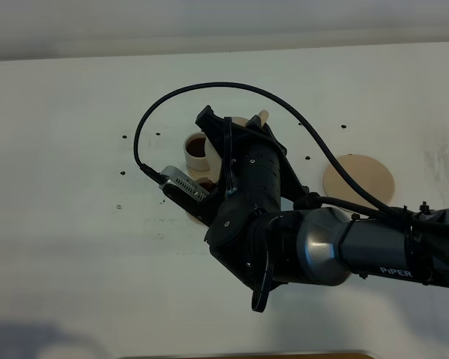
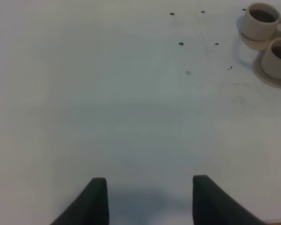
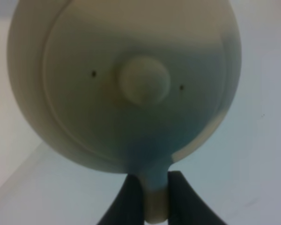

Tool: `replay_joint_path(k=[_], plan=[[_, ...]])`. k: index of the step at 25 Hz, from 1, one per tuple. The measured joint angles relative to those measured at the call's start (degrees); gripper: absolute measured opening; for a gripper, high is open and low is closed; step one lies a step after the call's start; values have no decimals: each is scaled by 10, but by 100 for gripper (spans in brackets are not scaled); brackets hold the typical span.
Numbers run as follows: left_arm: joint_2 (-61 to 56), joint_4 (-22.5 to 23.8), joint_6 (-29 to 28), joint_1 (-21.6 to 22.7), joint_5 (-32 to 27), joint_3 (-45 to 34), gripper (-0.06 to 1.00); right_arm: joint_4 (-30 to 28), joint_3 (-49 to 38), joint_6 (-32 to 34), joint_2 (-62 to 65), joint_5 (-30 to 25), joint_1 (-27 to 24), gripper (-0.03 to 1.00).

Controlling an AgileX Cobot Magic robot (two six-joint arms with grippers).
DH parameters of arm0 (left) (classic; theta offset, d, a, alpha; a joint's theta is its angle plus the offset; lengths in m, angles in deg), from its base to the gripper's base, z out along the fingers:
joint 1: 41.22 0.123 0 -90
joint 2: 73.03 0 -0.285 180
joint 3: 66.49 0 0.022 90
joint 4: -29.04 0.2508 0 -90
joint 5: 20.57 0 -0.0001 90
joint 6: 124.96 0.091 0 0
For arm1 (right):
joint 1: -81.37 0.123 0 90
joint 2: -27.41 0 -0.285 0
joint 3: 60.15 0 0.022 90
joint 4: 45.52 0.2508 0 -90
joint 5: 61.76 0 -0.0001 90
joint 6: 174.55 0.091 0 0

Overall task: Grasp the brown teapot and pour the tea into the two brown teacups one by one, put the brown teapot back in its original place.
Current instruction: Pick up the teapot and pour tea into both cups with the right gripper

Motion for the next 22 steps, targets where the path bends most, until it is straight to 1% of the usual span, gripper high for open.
replay_joint_path(k=[14,17,22], plan=[[0,0,0,0,0,0,48,0,0,2,0,-2,1,9],[0,0,0,0,0,0,48,10,0,28,1,-3,5,9],[0,0,0,0,0,0,48,47,0,119,5,2,6,9]])
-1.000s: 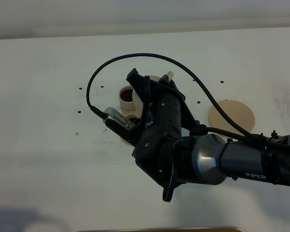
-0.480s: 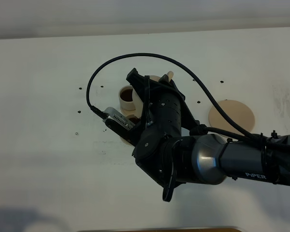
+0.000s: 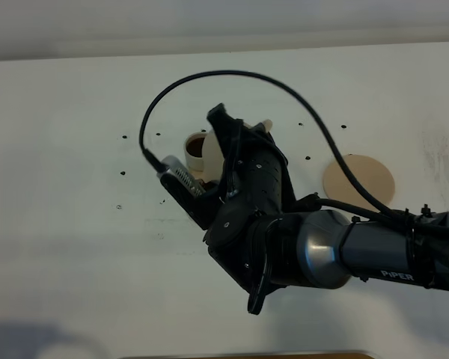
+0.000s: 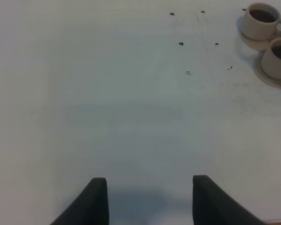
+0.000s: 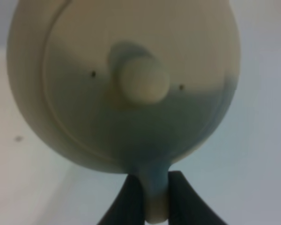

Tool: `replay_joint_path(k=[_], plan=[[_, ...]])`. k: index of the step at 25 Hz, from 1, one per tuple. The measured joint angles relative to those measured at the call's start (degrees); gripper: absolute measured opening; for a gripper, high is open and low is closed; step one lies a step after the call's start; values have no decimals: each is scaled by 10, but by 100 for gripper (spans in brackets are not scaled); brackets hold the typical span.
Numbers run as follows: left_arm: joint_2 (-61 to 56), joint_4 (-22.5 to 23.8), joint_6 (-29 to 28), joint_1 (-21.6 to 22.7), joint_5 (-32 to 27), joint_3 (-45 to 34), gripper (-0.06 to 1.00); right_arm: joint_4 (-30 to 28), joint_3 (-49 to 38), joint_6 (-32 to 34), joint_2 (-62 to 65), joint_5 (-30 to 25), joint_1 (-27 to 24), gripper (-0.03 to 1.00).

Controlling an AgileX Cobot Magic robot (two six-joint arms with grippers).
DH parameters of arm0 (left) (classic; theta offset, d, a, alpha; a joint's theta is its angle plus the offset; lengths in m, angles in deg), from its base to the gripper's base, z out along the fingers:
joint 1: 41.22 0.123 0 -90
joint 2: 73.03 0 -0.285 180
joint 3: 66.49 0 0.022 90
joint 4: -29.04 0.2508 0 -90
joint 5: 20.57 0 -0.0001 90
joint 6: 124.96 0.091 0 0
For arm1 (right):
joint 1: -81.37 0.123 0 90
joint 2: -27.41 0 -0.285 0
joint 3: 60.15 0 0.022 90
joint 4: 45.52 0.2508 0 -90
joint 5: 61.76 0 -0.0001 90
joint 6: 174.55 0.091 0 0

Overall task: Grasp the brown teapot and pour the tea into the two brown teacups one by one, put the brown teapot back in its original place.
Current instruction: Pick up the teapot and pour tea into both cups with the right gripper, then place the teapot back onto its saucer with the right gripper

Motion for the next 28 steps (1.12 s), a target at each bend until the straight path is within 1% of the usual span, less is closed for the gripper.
replay_joint_path(k=[5,8,10,14,16,18,21,23,26,28], plan=[[0,0,0,0,0,0,48,31,0,63,3,0,0,9],[0,0,0,0,0,0,48,56,0,114,3,0,-1,9],[0,0,0,0,0,0,48,72,0,169,3,1,-5,9],[0,0,0,0,0,0,48,122,1,309,24,13,-25,9],[0,0,0,0,0,0,48,151,2,355,53,24,-37,9],[0,0,0,0,0,0,48,195,3,381,91,47,-49,9],[0,0,0,0,0,0,48,293,6,385,138,81,-67,9],[0,0,0,0,0,0,48,361,6,367,156,96,-74,9],[0,0,0,0,0,0,48,465,6,309,162,101,-77,9],[0,0,0,0,0,0,48,523,6,265,162,103,-77,9]])
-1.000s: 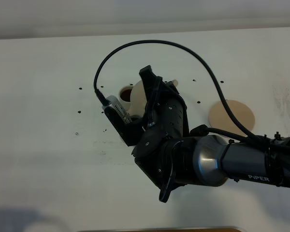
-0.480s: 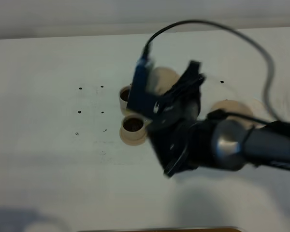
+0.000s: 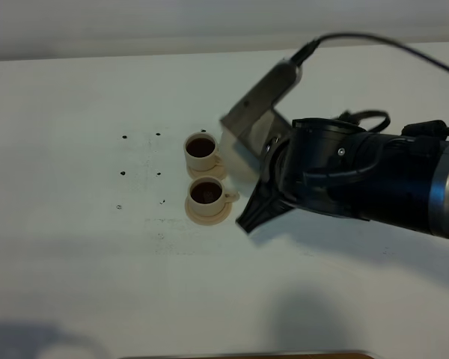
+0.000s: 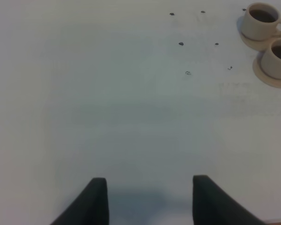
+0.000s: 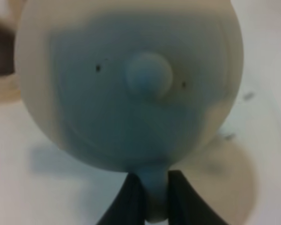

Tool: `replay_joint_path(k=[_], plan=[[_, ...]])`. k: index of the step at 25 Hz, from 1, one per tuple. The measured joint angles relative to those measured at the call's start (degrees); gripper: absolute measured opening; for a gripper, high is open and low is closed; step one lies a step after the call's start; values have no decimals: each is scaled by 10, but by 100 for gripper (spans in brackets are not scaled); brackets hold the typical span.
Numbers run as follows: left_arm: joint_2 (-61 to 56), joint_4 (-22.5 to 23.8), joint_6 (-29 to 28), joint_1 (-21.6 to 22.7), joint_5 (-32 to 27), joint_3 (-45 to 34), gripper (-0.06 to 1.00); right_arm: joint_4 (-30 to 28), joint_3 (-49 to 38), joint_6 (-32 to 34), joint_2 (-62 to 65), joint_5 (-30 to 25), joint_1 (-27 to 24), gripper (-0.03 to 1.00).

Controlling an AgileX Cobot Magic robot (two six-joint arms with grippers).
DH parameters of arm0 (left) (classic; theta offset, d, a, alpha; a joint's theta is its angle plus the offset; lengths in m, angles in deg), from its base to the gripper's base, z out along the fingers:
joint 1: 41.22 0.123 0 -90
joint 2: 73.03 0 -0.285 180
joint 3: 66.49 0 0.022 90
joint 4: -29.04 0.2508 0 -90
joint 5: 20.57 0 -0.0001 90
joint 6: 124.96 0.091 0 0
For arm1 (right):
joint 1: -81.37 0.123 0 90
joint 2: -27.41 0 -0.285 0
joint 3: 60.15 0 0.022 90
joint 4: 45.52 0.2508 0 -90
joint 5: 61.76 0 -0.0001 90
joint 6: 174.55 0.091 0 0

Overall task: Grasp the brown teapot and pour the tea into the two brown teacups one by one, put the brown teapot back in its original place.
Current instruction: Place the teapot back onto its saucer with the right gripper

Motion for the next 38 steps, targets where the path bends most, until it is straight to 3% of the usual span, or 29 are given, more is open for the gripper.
replay_joint_path(k=[7,15,26,38], plan=[[0,0,0,0,0,0,48,129,-2,-94,-17,20,-8,9],[0,0,0,0,0,0,48,200,-20,-139,-55,76,-34,9],[0,0,0,0,0,0,48,243,-24,-176,-88,82,-45,9],[0,0,0,0,0,0,48,251,-47,-176,-112,106,-45,9]])
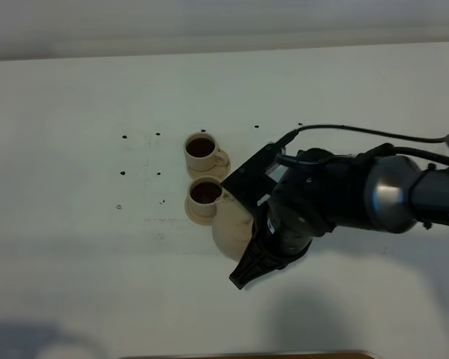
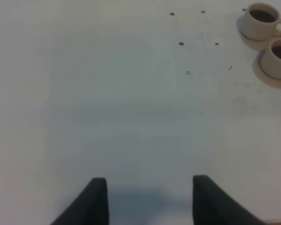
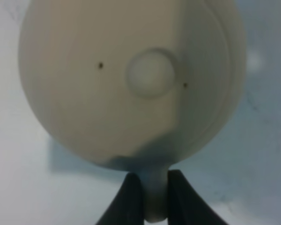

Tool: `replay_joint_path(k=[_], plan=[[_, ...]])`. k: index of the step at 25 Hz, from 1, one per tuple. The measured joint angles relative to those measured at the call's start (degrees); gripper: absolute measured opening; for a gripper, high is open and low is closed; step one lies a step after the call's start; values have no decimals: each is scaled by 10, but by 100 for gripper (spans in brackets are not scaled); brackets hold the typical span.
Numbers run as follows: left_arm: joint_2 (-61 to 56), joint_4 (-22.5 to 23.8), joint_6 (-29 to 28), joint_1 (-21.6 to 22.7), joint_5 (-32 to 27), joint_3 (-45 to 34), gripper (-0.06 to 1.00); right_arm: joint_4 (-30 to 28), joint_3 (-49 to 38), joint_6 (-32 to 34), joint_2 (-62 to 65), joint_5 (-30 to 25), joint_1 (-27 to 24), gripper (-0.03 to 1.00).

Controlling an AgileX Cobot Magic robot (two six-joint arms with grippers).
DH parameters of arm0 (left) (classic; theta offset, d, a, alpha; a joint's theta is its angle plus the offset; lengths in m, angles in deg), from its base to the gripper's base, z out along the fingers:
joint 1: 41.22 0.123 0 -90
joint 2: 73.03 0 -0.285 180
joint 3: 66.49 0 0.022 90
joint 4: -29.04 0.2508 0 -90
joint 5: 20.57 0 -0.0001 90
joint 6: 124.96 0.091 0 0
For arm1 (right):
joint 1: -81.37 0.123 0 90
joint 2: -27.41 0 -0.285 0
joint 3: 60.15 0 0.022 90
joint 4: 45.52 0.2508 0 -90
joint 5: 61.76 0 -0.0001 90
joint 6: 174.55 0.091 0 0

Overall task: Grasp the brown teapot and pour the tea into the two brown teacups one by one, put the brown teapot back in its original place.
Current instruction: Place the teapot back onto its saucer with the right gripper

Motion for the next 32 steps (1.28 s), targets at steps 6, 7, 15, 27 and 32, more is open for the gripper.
replay_joint_path(k=[6,7,15,27,32], plan=[[0,0,0,0,0,0,48,4,1,-4,-7,1,0,9],[0,0,0,0,0,0,48,4,1,-8,-5,0,0,9],[0,0,0,0,0,0,48,-14,0,-17,75,-41,-3,9],[0,0,0,0,0,0,48,-31,0,-18,116,-71,-170,9],[0,0,0,0,0,0,48,-47,0,-18,116,-100,-215,9]])
